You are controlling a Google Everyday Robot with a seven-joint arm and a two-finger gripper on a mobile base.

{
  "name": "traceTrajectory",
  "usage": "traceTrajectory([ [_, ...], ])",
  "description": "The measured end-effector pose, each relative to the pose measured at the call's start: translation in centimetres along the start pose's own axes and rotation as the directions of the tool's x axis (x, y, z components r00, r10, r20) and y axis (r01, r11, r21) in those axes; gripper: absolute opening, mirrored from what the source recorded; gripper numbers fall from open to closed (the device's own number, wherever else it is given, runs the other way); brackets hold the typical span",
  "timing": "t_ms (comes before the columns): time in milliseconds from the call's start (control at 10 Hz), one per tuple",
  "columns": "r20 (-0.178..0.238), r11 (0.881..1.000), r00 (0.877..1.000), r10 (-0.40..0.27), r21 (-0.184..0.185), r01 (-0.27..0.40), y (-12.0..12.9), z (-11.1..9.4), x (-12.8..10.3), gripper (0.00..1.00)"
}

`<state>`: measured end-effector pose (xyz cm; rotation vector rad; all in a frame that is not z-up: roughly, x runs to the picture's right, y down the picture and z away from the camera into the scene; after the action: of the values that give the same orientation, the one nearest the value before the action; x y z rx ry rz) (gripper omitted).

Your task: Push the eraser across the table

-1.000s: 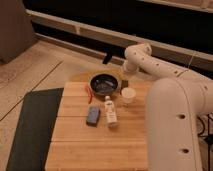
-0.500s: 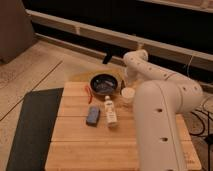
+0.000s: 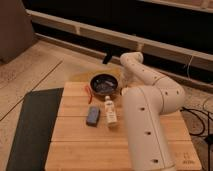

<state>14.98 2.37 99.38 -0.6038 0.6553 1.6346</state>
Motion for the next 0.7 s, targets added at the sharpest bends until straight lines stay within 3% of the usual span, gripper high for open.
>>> traceTrajectory([
  [200, -0.008, 1.0, 1.0, -0.009, 0.023, 0.01, -0.1, 0.3, -0.7, 0.0],
  [400, 0.106, 0.996, 0.991, -0.083, 0.038, 0.08, 0.3, 0.0, -4.7, 0.0],
  [500, 0.202, 0.987, 0.966, -0.16, 0.045, 0.154, 1.2, -1.1, -7.5, 0.0],
  [600, 0.305, 0.974, 0.926, -0.224, 0.04, 0.223, 2.6, -3.3, -10.2, 0.0],
  [700, 0.381, 0.963, 0.887, -0.261, 0.035, 0.268, 3.2, -5.1, -12.0, 0.0],
])
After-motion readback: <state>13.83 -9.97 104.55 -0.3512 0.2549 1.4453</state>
